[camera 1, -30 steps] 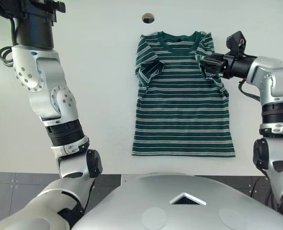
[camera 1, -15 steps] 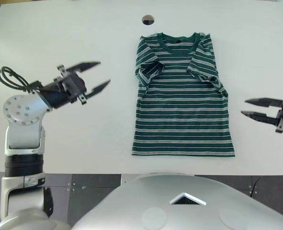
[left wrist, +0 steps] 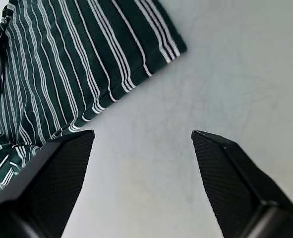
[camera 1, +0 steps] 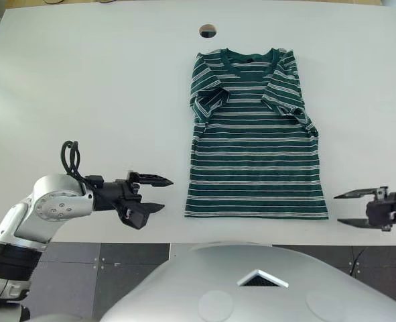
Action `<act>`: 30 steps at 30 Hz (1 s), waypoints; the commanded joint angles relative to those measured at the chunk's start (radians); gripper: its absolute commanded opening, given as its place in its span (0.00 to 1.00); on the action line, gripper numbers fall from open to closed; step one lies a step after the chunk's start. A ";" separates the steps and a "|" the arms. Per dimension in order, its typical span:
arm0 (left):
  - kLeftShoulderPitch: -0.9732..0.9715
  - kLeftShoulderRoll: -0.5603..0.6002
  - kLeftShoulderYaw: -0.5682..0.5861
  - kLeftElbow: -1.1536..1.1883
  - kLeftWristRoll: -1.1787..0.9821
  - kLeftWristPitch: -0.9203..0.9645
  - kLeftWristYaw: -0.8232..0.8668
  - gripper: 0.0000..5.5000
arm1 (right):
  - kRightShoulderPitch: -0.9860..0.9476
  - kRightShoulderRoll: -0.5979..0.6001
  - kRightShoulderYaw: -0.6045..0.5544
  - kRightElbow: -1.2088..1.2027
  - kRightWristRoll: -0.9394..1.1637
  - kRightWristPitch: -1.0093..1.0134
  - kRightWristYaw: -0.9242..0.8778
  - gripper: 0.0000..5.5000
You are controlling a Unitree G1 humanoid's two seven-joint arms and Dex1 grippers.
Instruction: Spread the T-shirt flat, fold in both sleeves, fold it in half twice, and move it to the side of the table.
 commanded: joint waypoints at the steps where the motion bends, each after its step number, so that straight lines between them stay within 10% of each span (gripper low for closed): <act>1: 0.003 -0.003 -0.097 -0.064 0.053 0.075 -0.050 0.67 | -0.016 -0.004 0.085 -0.018 -0.092 -0.062 -0.069 0.51; 14: -0.074 -0.049 -0.198 -0.061 0.091 0.099 0.004 0.67 | -0.088 -0.019 0.271 0.016 -0.179 -0.155 -0.261 0.51; 21: -0.106 -0.080 -0.242 0.011 0.139 0.061 0.061 0.67 | -0.083 -0.048 0.327 0.009 -0.132 -0.139 -0.273 0.28; 30: -0.114 -0.101 -0.302 0.093 0.160 0.007 0.118 0.37 | -0.086 -0.065 0.371 0.021 -0.108 -0.134 -0.289 0.02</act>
